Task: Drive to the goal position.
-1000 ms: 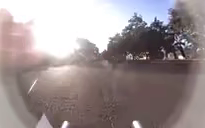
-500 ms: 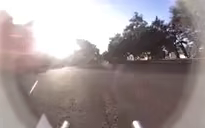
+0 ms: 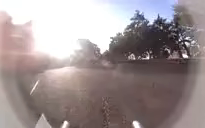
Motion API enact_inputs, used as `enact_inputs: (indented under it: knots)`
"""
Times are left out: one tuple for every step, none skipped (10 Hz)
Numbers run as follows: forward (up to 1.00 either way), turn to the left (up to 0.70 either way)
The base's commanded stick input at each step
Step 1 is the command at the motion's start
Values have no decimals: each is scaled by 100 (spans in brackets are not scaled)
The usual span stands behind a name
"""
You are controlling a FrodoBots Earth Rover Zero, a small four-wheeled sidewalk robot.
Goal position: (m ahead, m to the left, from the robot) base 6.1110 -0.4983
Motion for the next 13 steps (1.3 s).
enact_inputs:
  knots:
    - [70,3]
    - [70,3]
    - [70,3]
    - [70,3]
    - [70,3]
    - [70,3]
    - [70,3]
    - [70,3]
    - [70,3]
    - [70,3]
    - [70,3]
    - [70,3]
    - [70,3]
